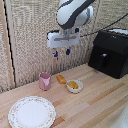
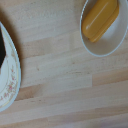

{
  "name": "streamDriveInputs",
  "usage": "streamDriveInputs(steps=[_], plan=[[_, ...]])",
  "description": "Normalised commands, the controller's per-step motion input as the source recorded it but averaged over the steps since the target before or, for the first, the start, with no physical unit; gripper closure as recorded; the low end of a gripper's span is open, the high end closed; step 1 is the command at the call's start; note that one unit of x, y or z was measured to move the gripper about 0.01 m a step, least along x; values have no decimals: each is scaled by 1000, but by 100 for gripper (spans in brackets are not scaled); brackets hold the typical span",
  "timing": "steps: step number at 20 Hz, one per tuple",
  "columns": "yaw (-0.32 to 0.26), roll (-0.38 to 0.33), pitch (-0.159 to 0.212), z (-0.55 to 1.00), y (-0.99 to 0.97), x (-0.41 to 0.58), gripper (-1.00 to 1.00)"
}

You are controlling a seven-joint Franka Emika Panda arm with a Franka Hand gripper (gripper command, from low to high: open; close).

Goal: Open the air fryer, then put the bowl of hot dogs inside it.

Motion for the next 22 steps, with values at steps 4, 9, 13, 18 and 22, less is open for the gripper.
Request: streamDriveInputs(steps=[4,9,13,18,22], plan=[[-375,-22,0,0,10,1,-100],[-375,-16,-1,0,0,3,-100],[-368,-61,0,0,0,1,-100],[-269,-177,-35,0,0,0,-100],[-126,-321,-77,0,0,0,-100]])
